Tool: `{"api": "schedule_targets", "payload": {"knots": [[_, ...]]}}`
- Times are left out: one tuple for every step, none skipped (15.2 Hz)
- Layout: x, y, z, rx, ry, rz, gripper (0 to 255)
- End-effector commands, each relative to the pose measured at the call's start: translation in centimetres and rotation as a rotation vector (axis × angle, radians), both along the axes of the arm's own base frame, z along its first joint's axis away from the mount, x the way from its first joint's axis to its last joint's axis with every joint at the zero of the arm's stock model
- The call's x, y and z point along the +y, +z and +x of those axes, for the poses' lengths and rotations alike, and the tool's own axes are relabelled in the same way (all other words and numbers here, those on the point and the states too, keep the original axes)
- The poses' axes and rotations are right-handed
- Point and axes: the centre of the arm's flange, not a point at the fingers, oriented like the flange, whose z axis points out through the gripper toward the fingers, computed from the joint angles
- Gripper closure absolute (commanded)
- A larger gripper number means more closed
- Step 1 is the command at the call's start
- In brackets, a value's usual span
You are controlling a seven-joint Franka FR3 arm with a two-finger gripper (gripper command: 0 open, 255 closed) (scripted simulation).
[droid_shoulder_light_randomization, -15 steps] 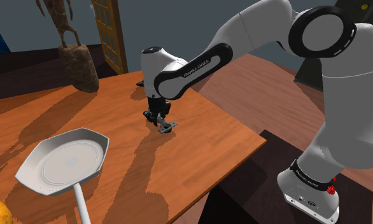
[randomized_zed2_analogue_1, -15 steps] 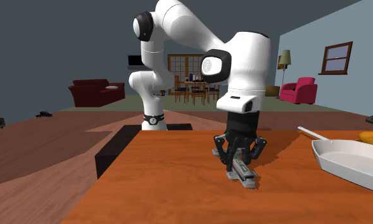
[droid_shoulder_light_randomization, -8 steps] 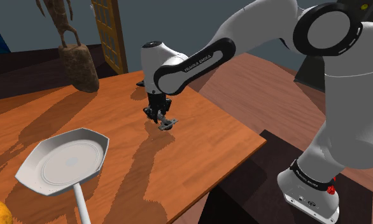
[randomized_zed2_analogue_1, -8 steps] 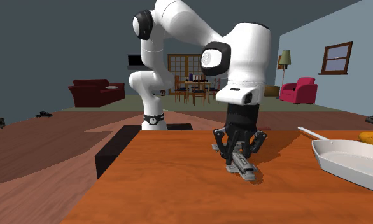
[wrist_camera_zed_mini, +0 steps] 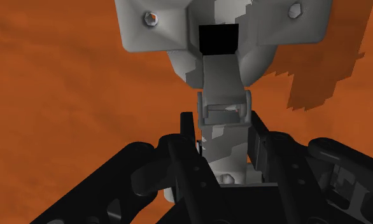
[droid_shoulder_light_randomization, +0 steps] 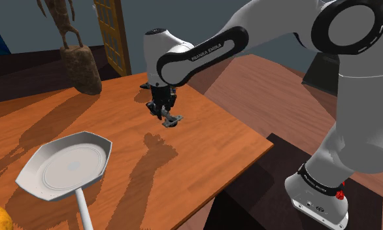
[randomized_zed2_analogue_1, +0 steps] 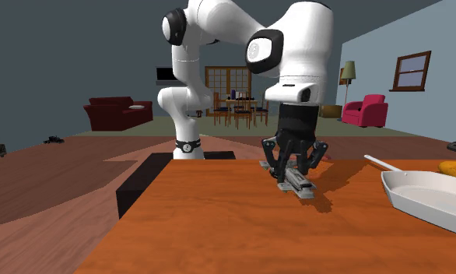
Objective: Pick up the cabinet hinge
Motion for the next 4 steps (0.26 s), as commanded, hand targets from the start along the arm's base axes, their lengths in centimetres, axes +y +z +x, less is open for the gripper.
{"api": "schedule_targets", "payload": {"knots": [[-0.02, 1.12, 0.05, 0.0, 0.0, 0.0, 255], [-0.02, 1.65, 0.05, 0.0, 0.0, 0.0, 255], [-0.02, 1.73, 0.05, 0.0, 0.0, 0.0, 255], [-0.02, 1.73, 0.05, 0.0, 0.0, 0.0, 255]]}}
